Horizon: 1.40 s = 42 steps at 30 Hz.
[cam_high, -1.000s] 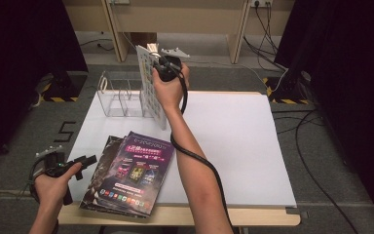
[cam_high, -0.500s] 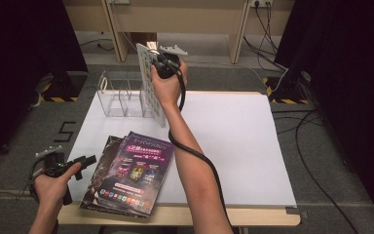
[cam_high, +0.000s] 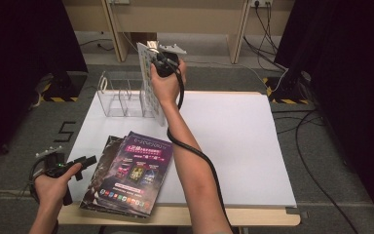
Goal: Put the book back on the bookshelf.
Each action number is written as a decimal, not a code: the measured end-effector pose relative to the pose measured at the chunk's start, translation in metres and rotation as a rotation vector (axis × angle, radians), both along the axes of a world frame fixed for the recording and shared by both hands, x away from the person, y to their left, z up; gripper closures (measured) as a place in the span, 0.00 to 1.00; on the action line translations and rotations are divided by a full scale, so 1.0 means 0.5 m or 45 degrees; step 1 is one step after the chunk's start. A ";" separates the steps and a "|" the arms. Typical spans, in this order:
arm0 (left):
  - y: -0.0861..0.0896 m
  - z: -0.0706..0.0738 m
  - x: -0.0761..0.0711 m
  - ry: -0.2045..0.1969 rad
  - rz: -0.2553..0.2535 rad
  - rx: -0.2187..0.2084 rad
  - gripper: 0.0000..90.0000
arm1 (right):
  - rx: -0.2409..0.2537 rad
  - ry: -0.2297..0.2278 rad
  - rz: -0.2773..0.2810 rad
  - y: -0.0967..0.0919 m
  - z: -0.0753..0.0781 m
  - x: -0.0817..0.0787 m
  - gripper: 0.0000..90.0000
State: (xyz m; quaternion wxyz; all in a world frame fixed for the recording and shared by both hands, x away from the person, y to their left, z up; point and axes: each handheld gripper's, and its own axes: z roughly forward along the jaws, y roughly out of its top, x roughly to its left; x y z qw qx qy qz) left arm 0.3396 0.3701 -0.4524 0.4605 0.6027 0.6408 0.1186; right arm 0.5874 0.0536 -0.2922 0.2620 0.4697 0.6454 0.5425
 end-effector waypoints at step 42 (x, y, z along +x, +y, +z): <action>0.008 -0.001 -0.001 0.000 0.010 -0.006 0.50 | -0.040 -0.041 -0.035 0.027 -0.025 0.015 0.82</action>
